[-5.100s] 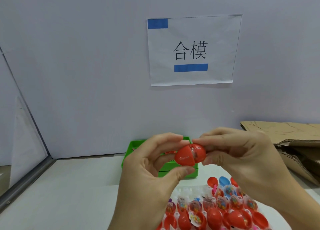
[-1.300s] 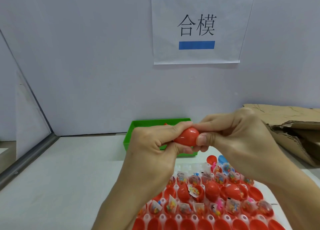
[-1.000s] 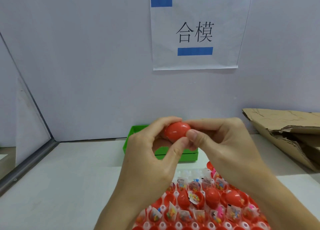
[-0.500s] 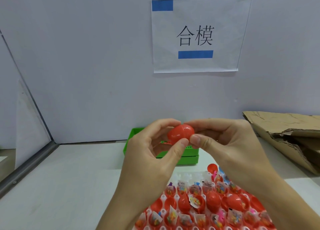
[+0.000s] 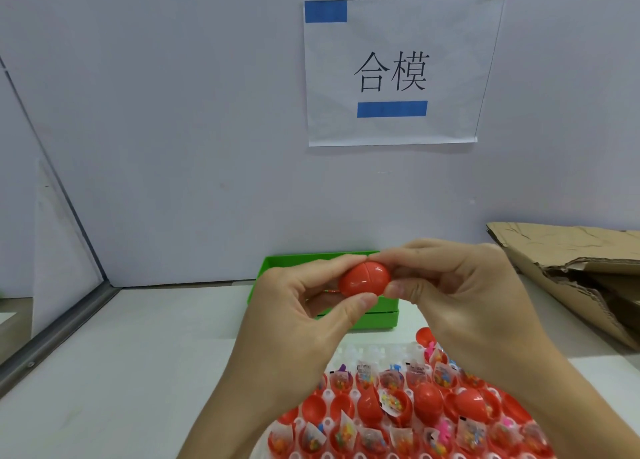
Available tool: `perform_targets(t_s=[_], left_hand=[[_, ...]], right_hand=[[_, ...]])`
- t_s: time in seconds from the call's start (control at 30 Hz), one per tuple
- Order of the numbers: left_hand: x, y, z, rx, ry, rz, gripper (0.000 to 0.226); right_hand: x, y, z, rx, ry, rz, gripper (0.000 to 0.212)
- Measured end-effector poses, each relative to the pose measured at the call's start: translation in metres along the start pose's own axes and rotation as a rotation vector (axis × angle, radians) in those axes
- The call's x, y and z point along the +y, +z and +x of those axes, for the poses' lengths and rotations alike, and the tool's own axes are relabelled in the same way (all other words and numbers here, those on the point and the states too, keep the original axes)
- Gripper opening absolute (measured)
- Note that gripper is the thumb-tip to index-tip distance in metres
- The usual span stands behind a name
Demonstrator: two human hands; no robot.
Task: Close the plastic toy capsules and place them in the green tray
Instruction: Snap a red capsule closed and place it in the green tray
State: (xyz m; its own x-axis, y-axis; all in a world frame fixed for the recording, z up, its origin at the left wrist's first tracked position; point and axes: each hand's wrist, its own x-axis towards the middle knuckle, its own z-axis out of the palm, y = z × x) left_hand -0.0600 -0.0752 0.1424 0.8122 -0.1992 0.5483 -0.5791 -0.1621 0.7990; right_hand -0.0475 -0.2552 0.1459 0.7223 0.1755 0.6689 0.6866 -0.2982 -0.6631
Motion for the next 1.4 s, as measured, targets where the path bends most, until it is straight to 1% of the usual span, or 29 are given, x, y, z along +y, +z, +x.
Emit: perform_targets(t_s=[0.1, 0.2, 0.3, 0.37, 0.47, 0.63, 0.77, 0.87, 0.97, 1.07, 1.13, 1.2, 1.27, 1.4], left_hand=[[0.000, 0.000, 0.000, 0.002, -0.005, 0.029, 0.035], [-0.001, 0.003, 0.000, 0.048, -0.020, 0.100, 0.031], [-0.003, 0.006, 0.000, 0.096, 0.001, 0.230, 0.036], [-0.004, 0.007, 0.000, 0.106, 0.013, 0.276, 0.041], [-0.005, 0.008, 0.000, 0.120, 0.029, 0.298, 0.044], [-0.007, 0.012, 0.000, 0.148, 0.090, 0.297, 0.050], [-0.012, 0.011, -0.001, 0.123, 0.119, 0.350, 0.041], [-0.007, 0.012, -0.001, 0.119, 0.117, 0.306, 0.030], [0.000, 0.019, -0.001, 0.122, 0.105, 0.223, 0.024], [0.002, 0.022, 0.000, 0.155, 0.042, 0.082, 0.030], [0.002, 0.020, 0.000, 0.174, 0.000, -0.020, 0.037], [0.002, 0.016, 0.000, 0.184, -0.033, -0.099, 0.039], [0.002, 0.014, 0.000, 0.183, -0.049, -0.142, 0.036], [0.002, 0.017, 0.000, 0.230, -0.031, -0.077, 0.029]], right_hand=[[0.001, 0.000, -0.001, 0.000, -0.012, -0.057, 0.048], [0.003, 0.002, -0.002, 0.008, -0.029, -0.106, 0.045], [0.007, 0.006, -0.003, 0.016, -0.027, -0.140, 0.037], [0.009, 0.009, -0.004, 0.012, -0.011, -0.151, 0.031], [0.009, 0.010, -0.004, 0.017, -0.023, -0.143, 0.026], [0.008, 0.010, -0.005, 0.030, -0.064, -0.137, 0.024], [0.013, 0.016, -0.009, 0.048, -0.075, -0.172, 0.027], [0.013, 0.019, -0.009, 0.108, -0.089, -0.088, 0.031], [0.009, 0.012, -0.006, 0.162, -0.085, -0.011, 0.040], [0.011, 0.004, -0.002, 0.148, -0.064, -0.018, 0.053], [0.011, 0.002, 0.000, 0.143, -0.070, -0.043, 0.054], [0.009, 0.003, 0.000, 0.147, -0.099, -0.074, 0.051], [0.007, 0.002, 0.001, 0.152, -0.133, -0.089, 0.038], [0.007, 0.003, -0.001, 0.150, -0.202, -0.180, 0.029]])
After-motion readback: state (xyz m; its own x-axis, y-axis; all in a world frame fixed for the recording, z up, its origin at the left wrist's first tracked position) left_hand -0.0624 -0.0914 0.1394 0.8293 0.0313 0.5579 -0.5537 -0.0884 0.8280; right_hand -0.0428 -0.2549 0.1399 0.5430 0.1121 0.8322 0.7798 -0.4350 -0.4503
